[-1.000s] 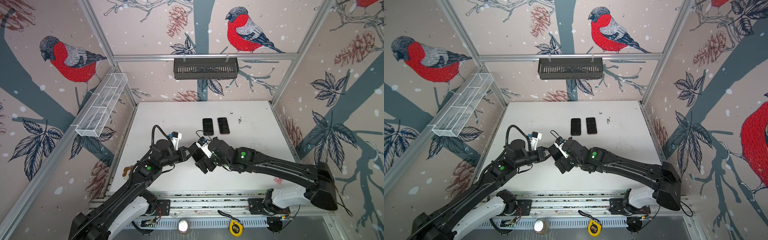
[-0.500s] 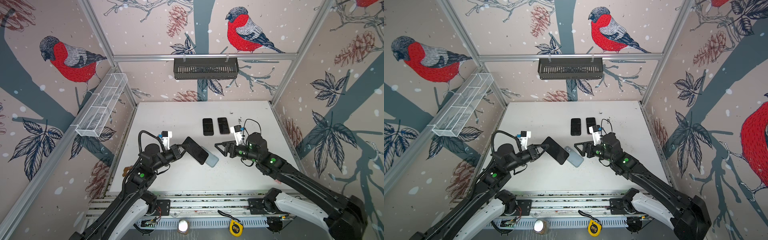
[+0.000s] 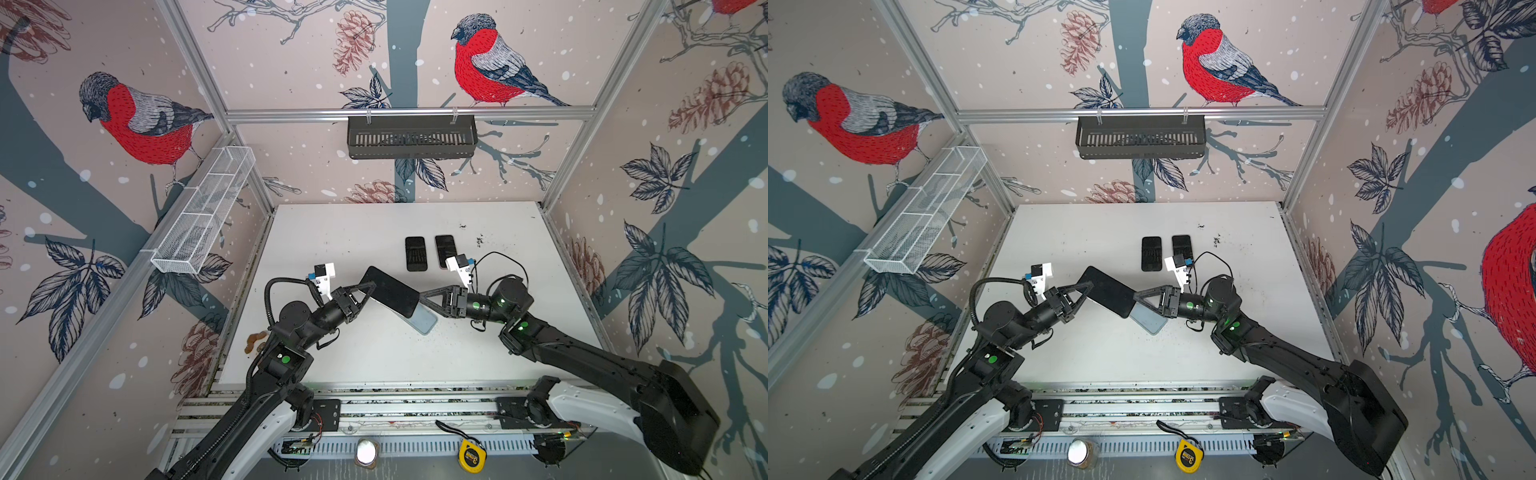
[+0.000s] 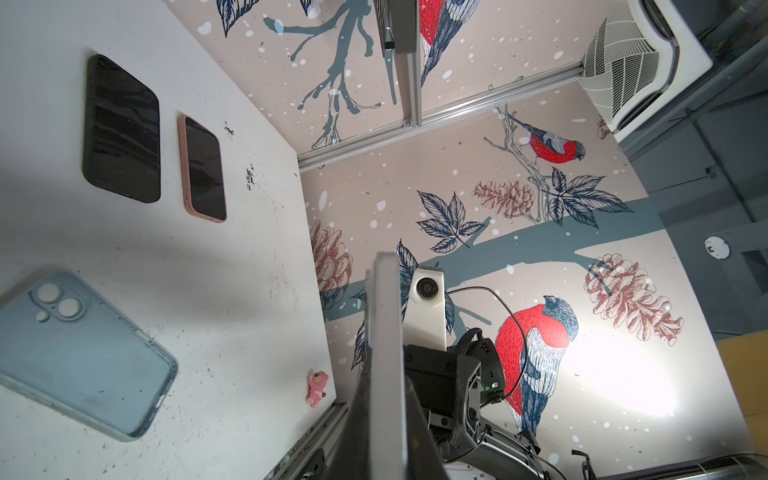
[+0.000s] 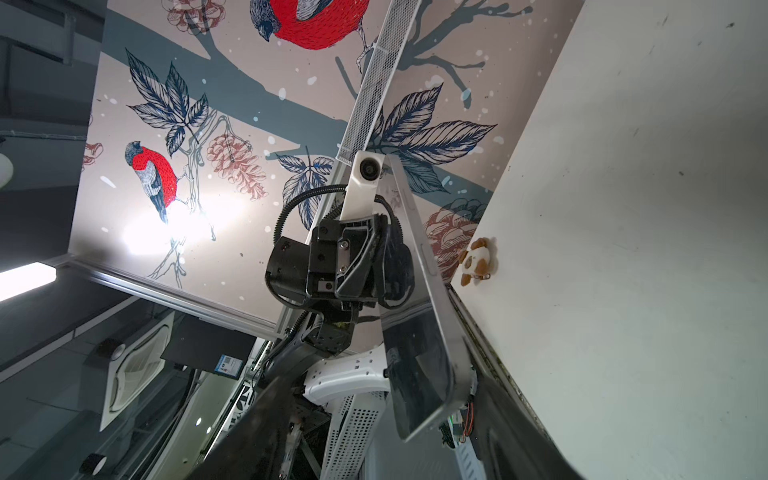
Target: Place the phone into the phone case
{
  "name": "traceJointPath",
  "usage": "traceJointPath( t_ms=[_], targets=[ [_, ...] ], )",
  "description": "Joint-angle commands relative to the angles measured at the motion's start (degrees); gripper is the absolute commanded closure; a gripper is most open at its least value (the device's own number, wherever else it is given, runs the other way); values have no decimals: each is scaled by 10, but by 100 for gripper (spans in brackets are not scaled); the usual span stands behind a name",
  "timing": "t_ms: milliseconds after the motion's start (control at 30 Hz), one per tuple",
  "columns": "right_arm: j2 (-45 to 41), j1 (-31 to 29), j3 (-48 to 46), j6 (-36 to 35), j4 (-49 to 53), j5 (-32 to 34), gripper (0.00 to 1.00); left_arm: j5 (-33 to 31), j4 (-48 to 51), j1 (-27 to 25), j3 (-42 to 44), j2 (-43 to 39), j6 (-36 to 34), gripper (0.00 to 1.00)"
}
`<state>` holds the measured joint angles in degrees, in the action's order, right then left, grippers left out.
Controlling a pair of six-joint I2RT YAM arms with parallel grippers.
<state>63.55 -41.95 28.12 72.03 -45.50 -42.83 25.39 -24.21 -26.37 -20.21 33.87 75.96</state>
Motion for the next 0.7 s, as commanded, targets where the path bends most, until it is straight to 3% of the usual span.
traceJointPath(
  t_ms=[0, 367, 400, 667],
  targets=[
    [11, -11, 8, 24, -63, -6, 31, -9, -89, 1, 1, -3, 27, 100],
    [52, -33, 24, 57, -131, 2, 47, -4, -117, 2, 18, 0, 46, 99],
    [53, -34, 26, 55, -127, 4, 53, -3, -118, 2, 19, -1, 46, 98],
    [51, -35, 45, 16, -70, 28, 75, 1, -112, 1, 29, -9, 45, 92]
  ],
)
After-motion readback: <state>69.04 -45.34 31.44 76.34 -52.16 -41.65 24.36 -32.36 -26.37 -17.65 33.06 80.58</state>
